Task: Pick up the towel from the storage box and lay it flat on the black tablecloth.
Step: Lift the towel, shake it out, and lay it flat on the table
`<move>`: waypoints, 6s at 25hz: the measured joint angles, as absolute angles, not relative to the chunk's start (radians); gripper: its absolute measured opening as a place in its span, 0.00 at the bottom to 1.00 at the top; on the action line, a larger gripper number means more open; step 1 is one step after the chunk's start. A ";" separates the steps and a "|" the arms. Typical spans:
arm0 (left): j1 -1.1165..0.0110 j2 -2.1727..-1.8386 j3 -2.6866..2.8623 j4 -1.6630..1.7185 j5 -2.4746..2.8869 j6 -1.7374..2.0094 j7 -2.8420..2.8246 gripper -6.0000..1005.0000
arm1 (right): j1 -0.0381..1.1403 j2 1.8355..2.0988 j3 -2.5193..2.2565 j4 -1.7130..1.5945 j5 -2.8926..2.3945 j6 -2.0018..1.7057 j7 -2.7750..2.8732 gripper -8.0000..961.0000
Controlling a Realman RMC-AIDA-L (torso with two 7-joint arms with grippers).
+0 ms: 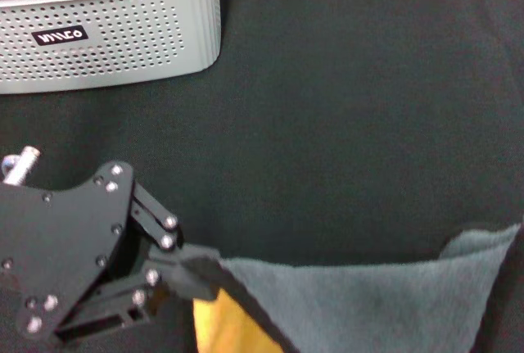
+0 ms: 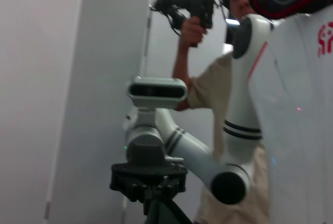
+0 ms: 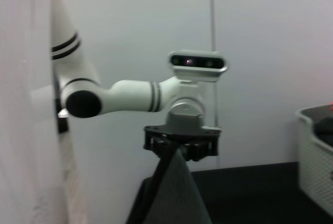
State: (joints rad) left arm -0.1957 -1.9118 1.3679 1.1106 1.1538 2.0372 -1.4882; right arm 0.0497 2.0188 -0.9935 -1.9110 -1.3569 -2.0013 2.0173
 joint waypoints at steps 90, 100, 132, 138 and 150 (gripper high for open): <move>-0.494 -2.103 0.843 0.237 1.300 1.104 -0.284 0.02 | 0.805 2.028 -1.506 -0.550 -1.702 -0.668 1.679 0.02; -0.522 -2.106 0.845 0.153 1.180 1.045 -0.087 0.02 | 0.804 2.028 -1.587 -0.553 -1.698 -0.598 1.686 0.02; -0.540 -2.108 0.844 0.060 1.109 1.009 0.180 0.02 | 0.807 2.028 -1.731 -0.571 -1.698 -0.436 1.680 0.02; -0.549 -2.108 0.846 0.060 1.109 1.008 0.191 0.02 | 0.806 2.028 -1.766 -0.571 -1.698 -0.412 1.680 0.02; -0.595 -2.108 0.841 -0.007 1.103 0.968 0.359 0.03 | 0.798 2.028 -1.808 -0.595 -1.696 -0.379 1.685 0.02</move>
State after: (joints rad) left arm -0.5950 -2.1077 0.8411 -0.0072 1.1031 0.9681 0.3595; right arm 0.7984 2.0279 -1.8085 -0.5946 -1.6965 -0.3789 1.6849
